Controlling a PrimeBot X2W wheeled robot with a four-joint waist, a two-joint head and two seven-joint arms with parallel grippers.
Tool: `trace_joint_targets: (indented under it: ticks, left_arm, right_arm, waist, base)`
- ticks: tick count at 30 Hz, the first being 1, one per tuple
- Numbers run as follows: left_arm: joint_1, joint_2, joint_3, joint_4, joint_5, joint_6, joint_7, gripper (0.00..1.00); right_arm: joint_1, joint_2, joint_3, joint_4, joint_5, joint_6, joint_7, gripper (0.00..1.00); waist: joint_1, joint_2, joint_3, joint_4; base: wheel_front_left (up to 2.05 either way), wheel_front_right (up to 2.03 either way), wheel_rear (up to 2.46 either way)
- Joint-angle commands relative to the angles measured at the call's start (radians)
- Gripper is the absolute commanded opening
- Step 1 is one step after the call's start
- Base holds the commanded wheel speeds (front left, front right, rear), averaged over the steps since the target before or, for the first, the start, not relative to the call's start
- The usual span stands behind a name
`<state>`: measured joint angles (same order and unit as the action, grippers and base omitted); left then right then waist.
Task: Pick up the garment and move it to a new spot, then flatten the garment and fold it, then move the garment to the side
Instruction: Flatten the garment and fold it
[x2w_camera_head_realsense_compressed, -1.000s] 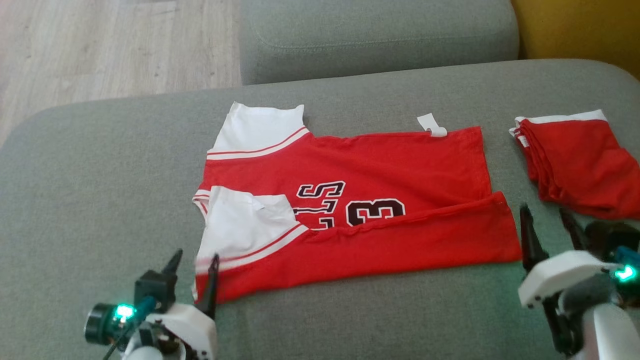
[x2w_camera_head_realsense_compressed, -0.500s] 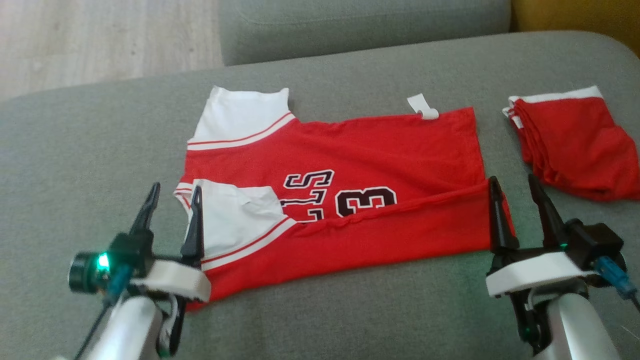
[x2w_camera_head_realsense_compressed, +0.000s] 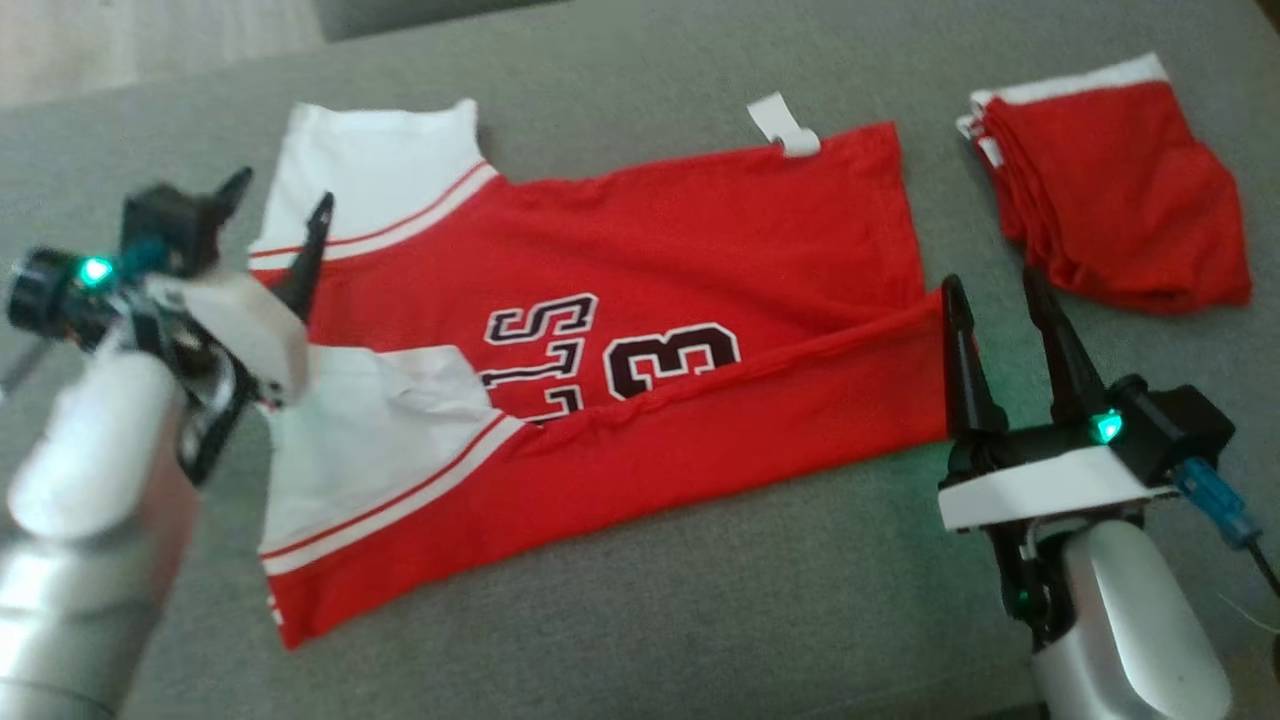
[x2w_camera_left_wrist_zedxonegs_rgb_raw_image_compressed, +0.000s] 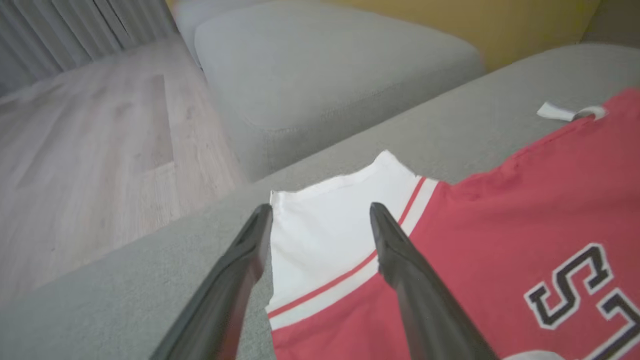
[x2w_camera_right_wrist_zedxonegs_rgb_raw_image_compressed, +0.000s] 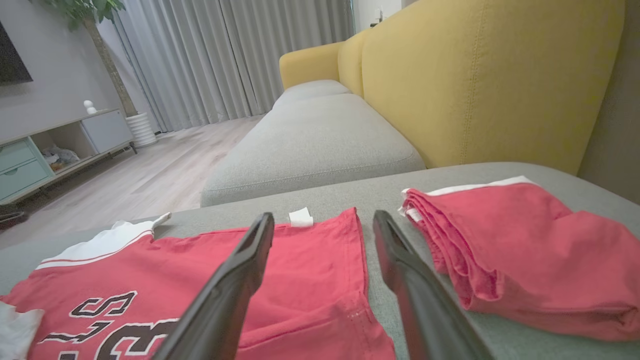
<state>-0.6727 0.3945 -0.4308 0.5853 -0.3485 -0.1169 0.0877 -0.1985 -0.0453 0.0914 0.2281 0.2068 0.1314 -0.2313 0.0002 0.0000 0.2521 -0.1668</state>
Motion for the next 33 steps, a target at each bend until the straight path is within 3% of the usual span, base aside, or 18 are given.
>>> trace_joint_targets:
  ticks: [1,7,14,26,33]
  left_arm:
    - [-0.085,0.066,0.012,0.003,-0.025,-0.009,0.056,1.00]
    - [-0.220,0.166,-0.110,0.068,-0.159,-0.013,0.224,1.00]
    - [-0.317,0.256,-0.175,0.150,-0.232,-0.014,0.258,1.00]
    - [-0.412,0.278,-0.188,0.285,-0.325,-0.014,0.251,1.00]
    - [-0.415,0.267,-0.238,0.316,-0.402,-0.014,0.321,1.00]
  right_arm:
    - [-0.040,-0.005,0.032,-0.032,0.009,-0.001,-0.017,1.00]
    - [-0.073,-0.005,0.064,-0.039,0.032,-0.001,-0.026,1.00]
    - [-0.091,-0.005,0.094,-0.053,0.044,-0.001,-0.030,1.00]
    - [-0.090,-0.005,0.101,-0.079,0.044,-0.001,-0.030,1.00]
    - [-0.084,-0.005,0.089,-0.086,0.043,-0.001,-0.030,1.00]
  waist:
    - [-0.0002,0.0000,0.052,-0.046]
    - [-0.0002,0.0000,0.115,-0.101]
    - [-0.0002,0.0000,0.164,-0.147]
    - [-0.0002,0.0000,0.216,-0.196]
    - [-0.0002,0.0000,0.227,-0.204]
  base:
    - [0.00,0.00,0.00]
    - [0.00,0.00,0.00]
    - [0.00,0.00,0.00]
    - [0.00,0.00,0.00]
    - [0.00,0.00,0.00]
